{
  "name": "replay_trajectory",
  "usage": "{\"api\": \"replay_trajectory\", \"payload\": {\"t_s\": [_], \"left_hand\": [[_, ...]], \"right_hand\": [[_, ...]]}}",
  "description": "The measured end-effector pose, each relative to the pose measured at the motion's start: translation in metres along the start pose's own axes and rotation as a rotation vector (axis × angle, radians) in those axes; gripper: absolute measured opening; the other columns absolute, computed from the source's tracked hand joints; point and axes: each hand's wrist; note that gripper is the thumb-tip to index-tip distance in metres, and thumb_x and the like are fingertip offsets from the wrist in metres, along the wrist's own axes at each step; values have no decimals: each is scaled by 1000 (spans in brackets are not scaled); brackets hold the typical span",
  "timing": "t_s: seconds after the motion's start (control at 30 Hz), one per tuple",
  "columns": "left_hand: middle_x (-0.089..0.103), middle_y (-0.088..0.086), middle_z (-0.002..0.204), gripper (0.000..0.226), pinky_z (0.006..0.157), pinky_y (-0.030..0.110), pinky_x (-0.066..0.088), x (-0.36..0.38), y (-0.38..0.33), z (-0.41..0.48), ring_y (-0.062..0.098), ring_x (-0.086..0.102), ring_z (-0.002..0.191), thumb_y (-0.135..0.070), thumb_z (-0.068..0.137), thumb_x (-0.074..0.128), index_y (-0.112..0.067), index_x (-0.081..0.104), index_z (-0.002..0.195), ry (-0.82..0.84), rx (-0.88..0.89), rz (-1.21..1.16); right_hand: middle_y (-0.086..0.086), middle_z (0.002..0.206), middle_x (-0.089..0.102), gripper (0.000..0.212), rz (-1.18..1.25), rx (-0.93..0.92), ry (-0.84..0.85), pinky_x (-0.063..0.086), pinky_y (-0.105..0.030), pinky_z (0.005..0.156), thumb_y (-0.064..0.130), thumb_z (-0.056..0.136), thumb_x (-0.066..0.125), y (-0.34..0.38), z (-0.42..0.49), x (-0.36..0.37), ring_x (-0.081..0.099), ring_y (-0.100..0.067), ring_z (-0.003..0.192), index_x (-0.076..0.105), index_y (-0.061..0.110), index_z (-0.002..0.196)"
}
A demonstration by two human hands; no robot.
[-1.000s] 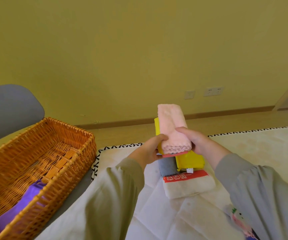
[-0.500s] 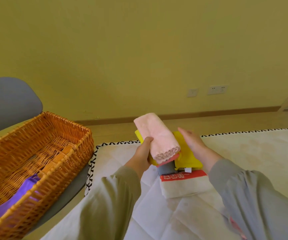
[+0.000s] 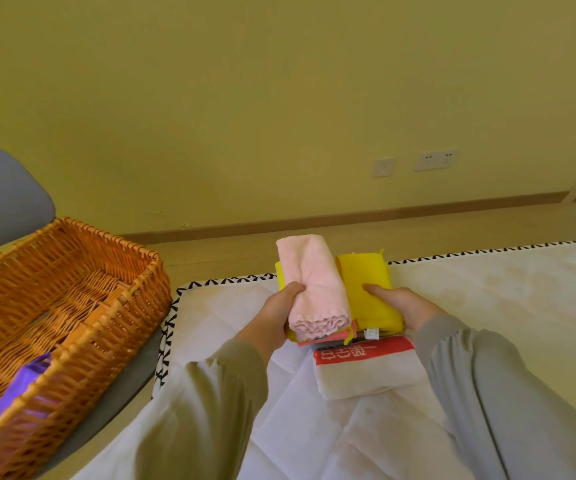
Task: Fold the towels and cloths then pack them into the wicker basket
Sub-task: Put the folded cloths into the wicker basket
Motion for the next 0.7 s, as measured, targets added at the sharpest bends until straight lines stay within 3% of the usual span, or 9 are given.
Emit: {"api": "replay_trajectory", "payload": {"t_s": [0.1, 0.33, 0.47, 0.6, 0.7], "left_hand": [[67, 14, 112, 21, 83, 36, 53, 2, 1, 2, 31, 63, 102, -32, 93, 54, -14, 58, 104, 6, -15, 11], [66, 10, 102, 15, 77, 35, 53, -2, 3, -2, 27, 63, 94, -29, 95, 53, -15, 56, 99, 12, -5, 13], [67, 11, 104, 17, 82, 37, 53, 0, 2, -5, 27, 64, 96, -29, 95, 54, -13, 57, 101, 5, 4, 30], [67, 11, 104, 24, 93, 43, 51, 4, 2, -5, 30, 63, 102, -28, 93, 56, -12, 55, 110, -57, 33, 108], [67, 10, 99, 22, 93, 43, 51, 6, 1, -9, 30, 63, 101, -29, 93, 56, -12, 55, 106, -76, 32, 109]], "right_hand": [[-19, 100, 68, 74, 25, 27, 23, 50, -53, 91, 55, 60, 81, 9, -19, 2, 67, -36, 91, 59, 10, 114], [-19, 109, 66, 86, -31, 32, 8, 50, -53, 91, 56, 56, 82, 14, -8, 6, 65, -37, 94, 54, 10, 123], [-20, 111, 64, 73, -40, 17, 54, 52, -51, 85, 41, 67, 82, 24, -27, 2, 64, -35, 95, 52, 7, 125], [-20, 103, 65, 66, -42, 39, 102, 55, -47, 73, 33, 65, 84, 29, -35, 3, 66, -35, 90, 53, 7, 118], [-23, 106, 64, 68, -71, 6, -54, 54, -55, 79, 30, 63, 86, 32, -36, 7, 65, -39, 89, 55, 3, 118]]}}
Point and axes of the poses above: each hand's wrist, its own z-axis towards the middle knuckle, its own x-axis out of the palm, y = z × x
